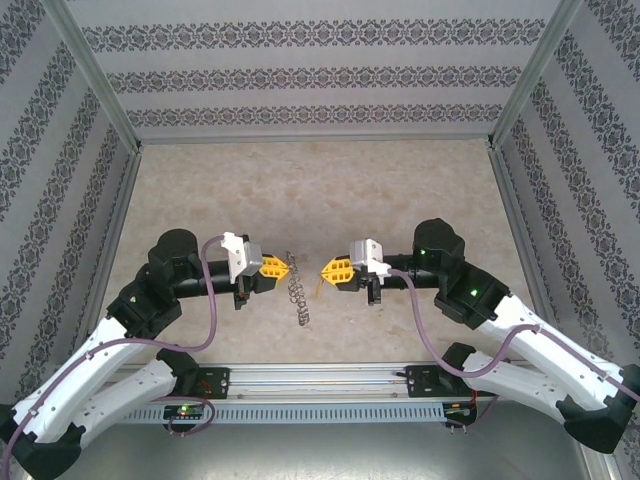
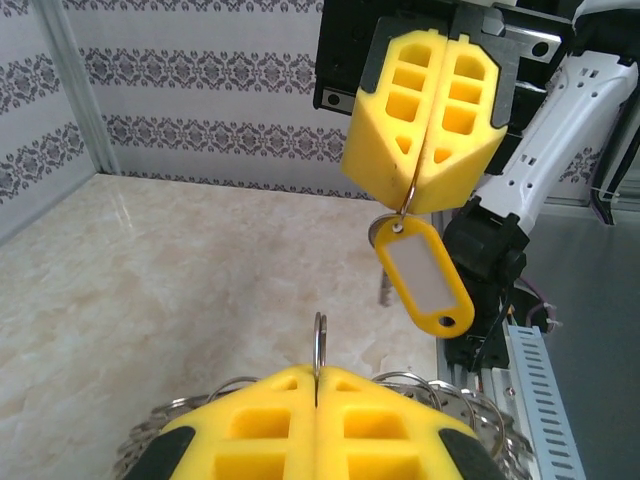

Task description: Put the keys on the keyring

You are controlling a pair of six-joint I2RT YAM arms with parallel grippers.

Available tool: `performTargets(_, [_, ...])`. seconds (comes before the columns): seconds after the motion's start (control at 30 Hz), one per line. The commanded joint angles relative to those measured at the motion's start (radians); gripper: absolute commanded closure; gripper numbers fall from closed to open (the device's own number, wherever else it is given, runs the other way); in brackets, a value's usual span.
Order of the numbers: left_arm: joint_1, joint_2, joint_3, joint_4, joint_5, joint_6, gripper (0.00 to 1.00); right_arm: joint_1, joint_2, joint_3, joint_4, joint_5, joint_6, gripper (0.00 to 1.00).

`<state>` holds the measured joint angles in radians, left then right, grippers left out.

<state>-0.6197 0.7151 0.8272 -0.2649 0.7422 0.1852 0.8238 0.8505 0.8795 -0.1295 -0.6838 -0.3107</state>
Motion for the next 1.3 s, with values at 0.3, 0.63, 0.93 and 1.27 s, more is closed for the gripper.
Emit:
performTargets(0.3, [-0.022,0.017,0.044,-0.019,0.030,0.048,1.00,0.102,0.055,0.048,-0.010,0.198,-0.058,1.00])
performTargets(0.63, [-0.038,0.035,0.049,-0.018,0.014,0.052,1.00,0.139,0.056,0.039,0.055,0.278,-0.061,1.00])
performTargets(0.93, [-0.046,0.040,0.049,-0.012,0.005,0.054,1.00,0.149,0.074,0.042,0.069,0.257,-0.054,1.00])
performTargets(1.27, [-0.048,0.035,0.047,-0.013,-0.006,0.056,1.00,0.164,0.090,0.046,0.084,0.242,-0.051,1.00])
